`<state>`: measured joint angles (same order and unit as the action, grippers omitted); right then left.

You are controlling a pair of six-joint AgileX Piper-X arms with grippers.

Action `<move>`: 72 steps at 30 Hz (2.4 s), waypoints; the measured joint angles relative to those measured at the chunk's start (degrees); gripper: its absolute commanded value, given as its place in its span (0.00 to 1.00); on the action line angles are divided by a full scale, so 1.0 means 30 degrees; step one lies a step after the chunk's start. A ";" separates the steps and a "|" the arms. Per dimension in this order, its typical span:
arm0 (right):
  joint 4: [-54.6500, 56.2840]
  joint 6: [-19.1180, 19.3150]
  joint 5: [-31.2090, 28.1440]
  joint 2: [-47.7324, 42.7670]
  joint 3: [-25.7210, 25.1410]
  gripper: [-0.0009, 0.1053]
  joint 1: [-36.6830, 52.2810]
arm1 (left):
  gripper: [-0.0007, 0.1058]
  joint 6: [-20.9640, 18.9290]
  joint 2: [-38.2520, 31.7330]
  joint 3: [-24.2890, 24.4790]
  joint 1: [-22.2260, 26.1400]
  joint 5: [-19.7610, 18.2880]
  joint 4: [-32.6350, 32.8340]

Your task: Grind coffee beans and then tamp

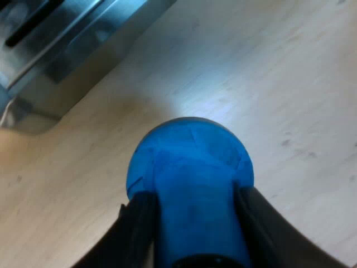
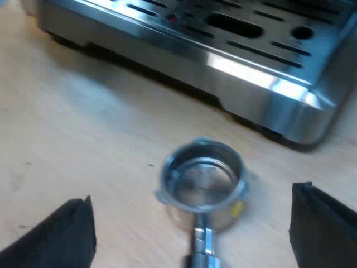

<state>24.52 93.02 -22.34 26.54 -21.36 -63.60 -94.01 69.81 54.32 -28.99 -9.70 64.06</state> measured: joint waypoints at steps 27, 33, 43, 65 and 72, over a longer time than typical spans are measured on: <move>-0.2123 -0.0454 -0.0962 0.0000 0.3016 0.69 0.0000 | 0.01 -0.0100 0.3922 0.6232 -0.6934 -0.0161 -0.0361; -0.2129 -0.0483 -0.0962 0.0000 0.3016 0.69 0.0000 | 0.01 -0.0100 0.5723 0.7423 -0.7441 -0.0260 -0.0361; -0.2129 -0.0483 -0.0962 0.0000 0.3016 0.69 0.0000 | 0.01 -0.0050 0.7111 0.7683 -0.7641 -0.1025 -0.0444; -0.2129 -0.0550 -0.0962 0.0000 0.3016 0.69 0.0000 | 0.01 0.0057 1.0086 0.7683 -0.8244 -0.1045 -0.2453; -0.2129 -0.0550 -0.0962 0.0000 0.3016 0.69 0.0000 | 0.01 0.0057 1.0548 0.7683 -0.8244 -0.1045 -0.2919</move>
<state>18.14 91.37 -25.22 26.54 -12.31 -63.60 -93.84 101.46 77.37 -53.73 -12.84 55.31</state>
